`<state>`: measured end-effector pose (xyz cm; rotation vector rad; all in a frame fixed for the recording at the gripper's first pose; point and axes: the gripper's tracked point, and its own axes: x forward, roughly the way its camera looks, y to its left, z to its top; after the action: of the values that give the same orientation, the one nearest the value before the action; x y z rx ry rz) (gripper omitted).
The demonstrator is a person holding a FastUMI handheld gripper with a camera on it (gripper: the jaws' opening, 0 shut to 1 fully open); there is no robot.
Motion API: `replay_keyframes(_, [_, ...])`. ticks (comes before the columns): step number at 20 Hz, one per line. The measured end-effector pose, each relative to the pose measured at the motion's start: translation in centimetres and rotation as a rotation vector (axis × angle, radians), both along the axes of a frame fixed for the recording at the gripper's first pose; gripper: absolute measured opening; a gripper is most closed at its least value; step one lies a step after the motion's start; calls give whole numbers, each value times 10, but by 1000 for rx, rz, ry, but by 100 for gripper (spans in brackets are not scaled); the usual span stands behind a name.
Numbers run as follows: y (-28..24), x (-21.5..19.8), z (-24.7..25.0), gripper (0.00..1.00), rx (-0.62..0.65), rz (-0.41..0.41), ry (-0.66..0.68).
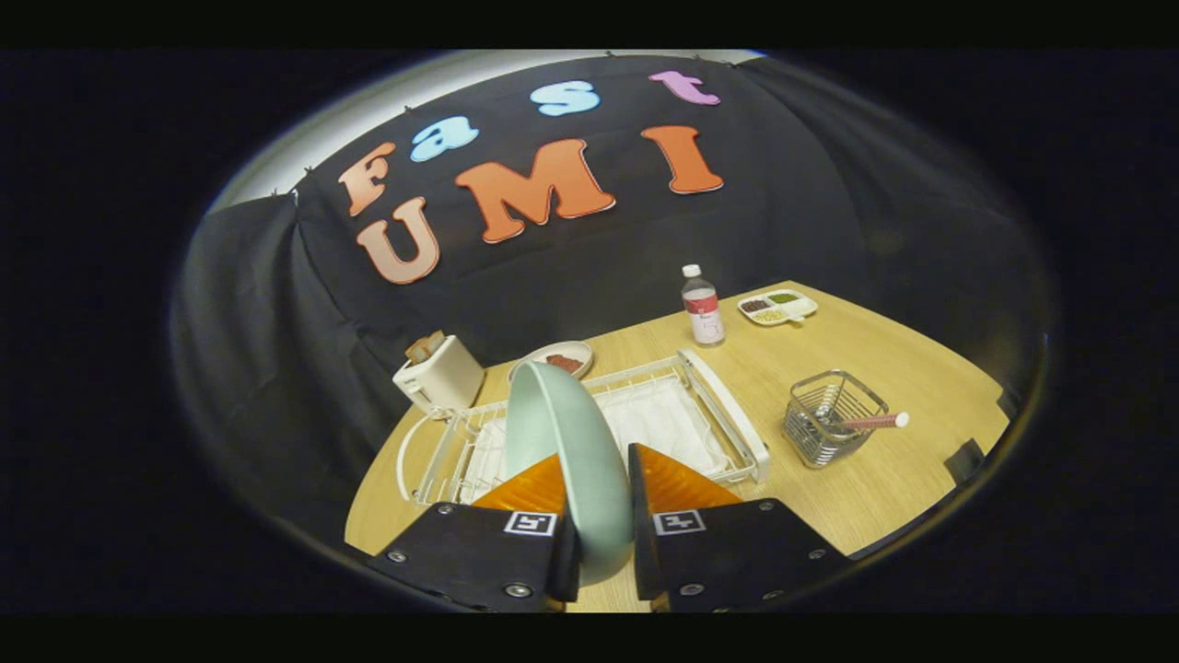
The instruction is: Take the plate from the dish rack, then take the spoon from the basket and place it into the plate.
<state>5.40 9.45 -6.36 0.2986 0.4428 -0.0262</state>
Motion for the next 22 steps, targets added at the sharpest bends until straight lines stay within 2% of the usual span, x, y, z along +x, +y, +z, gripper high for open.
replay_keyframes(4, [-4,-29,-31,24,88,34,45])
replay_keyframes(11, [-14,-70,-92,24,219,31,133])
replay_keyframes(17, [-9,-77,-125,24,281,45,177])
replay_keyframes(22, [-13,-79,-131,25,310,40,192])
